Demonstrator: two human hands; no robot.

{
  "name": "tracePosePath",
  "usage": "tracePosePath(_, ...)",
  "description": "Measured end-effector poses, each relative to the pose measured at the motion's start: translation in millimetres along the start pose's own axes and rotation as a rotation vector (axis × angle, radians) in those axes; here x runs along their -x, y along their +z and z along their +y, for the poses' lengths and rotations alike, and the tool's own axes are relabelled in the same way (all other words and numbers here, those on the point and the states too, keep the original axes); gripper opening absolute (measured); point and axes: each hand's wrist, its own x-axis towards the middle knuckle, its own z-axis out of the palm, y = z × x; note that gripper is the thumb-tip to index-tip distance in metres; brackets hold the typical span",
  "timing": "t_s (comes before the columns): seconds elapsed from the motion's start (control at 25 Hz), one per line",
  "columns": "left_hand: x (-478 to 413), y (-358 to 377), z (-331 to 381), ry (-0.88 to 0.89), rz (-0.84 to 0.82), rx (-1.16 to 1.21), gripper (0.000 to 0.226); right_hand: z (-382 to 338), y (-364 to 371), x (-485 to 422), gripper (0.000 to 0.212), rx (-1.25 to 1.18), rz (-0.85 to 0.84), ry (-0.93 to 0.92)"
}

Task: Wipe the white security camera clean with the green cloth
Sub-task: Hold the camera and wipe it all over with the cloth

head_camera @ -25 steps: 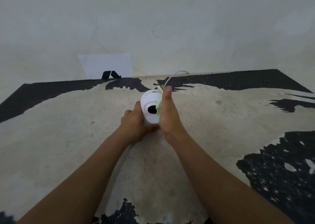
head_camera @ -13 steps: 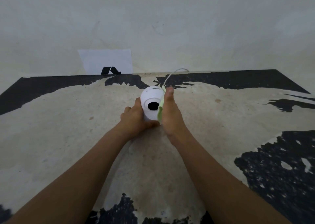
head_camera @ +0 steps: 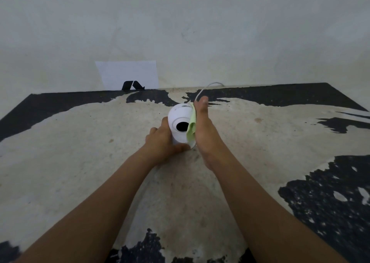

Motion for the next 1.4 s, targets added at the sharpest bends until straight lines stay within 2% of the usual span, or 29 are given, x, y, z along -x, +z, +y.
tracePosePath(0.2, 0, 1, -2, 0.010, 0.000, -0.001, 0.098, 0, -6, -1, 0.079, 0.074, -0.035, 0.090)
tracePosePath(0.4, 6, 5, -3, 0.006, 0.075, 0.039, 0.088, 19, -19, 25, 0.038, 0.425, -0.061, -0.112)
tracePosePath(0.52, 12, 5, 2, -0.011, 0.095, 0.028, 0.087, 23, -34, 40, 0.036, 0.454, -0.057, -0.145)
tracePosePath(0.68, 33, -10, 3, -0.070, 0.195, 0.014, 0.070, 15, -46, 57, 0.042, 0.250, -0.105, -0.062)
tracePosePath(0.76, 53, -17, 5, -0.072, 0.301, 0.252, 0.051, 7, -47, 59, 0.040, 0.169, -0.143, -0.069)
tracePosePath(0.8, 65, -19, 10, -0.077, 0.292, 0.434, 0.042, 5, -46, 58, 0.037, 0.119, -0.144, -0.074)
tracePosePath(0.88, 82, -24, 22, -0.112, 0.118, 0.745, 0.043, 2, -39, 57, 0.031, 0.009, -0.157, -0.070)
tracePosePath(0.96, 90, -24, 25, -0.130, -0.026, 0.896, 0.050, 2, -31, 58, 0.027, -0.006, -0.176, -0.071)
tracePosePath(1.0, 91, -24, 25, -0.147, -0.030, 0.941, 0.044, 2, -28, 58, 0.026, 0.004, -0.180, -0.072)
tracePosePath(1.08, 87, -26, 16, -0.226, 0.054, 1.044, 0.025, 4, -30, 53, 0.020, 0.006, -0.149, -0.069)
tracePosePath(1.2, 74, -36, -2, -0.366, 0.242, 1.215, 0.018, 2, -40, 33, 0.016, 0.069, 0.019, -0.070)
tracePosePath(1.32, 55, -40, -4, -0.438, 0.418, 1.103, 0.008, -7, -39, 11, 0.022, 0.127, 0.062, -0.121)
tracePosePath(1.4, 44, -34, 6, -0.429, 0.410, 0.959, 0.006, -10, -31, 0, 0.031, 0.132, 0.016, -0.124)
